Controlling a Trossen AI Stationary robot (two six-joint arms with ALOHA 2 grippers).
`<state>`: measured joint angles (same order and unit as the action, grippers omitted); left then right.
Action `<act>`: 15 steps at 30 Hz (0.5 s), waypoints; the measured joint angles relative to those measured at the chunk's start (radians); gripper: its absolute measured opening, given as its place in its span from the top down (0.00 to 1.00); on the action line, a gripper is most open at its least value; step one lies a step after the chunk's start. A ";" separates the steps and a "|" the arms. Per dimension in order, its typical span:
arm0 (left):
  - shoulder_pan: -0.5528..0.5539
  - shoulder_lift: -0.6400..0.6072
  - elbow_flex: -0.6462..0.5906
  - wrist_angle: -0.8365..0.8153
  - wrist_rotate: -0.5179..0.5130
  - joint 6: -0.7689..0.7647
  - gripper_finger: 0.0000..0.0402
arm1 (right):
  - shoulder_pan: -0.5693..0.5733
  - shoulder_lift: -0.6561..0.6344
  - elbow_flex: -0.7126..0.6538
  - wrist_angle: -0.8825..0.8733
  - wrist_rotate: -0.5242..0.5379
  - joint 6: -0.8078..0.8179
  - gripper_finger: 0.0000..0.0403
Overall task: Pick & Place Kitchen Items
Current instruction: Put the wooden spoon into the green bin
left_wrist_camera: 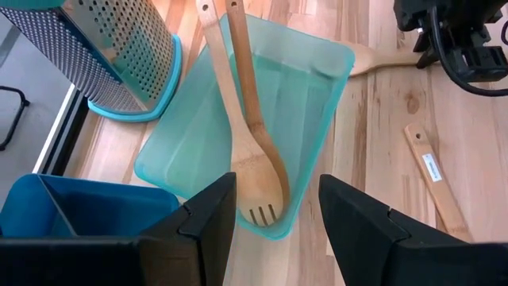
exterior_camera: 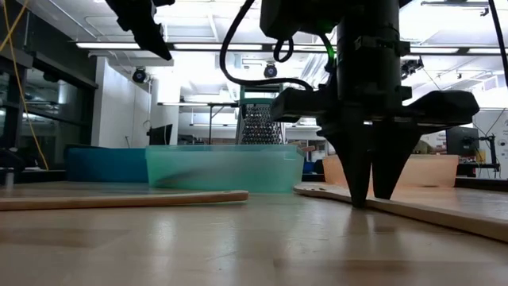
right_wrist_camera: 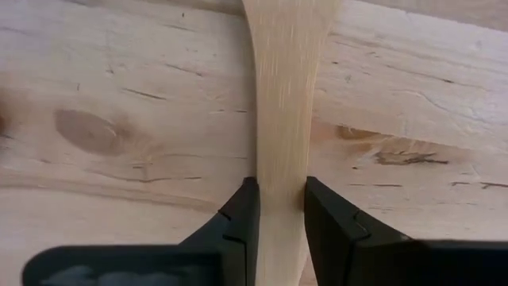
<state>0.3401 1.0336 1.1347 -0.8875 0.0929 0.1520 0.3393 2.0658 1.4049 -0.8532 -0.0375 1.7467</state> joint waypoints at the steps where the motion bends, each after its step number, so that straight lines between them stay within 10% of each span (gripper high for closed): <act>1: 0.000 0.000 0.000 0.000 0.000 0.000 0.56 | 0.000 -0.008 -0.001 -0.002 -0.002 -0.003 0.83; 15: 0.000 0.000 0.000 0.002 0.000 0.000 0.56 | 0.035 -0.109 -0.002 -0.140 -0.069 0.016 0.83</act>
<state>0.3401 1.0336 1.1343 -0.8851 0.0929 0.1516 0.3742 1.9567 1.4034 -0.9931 -0.1060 1.7629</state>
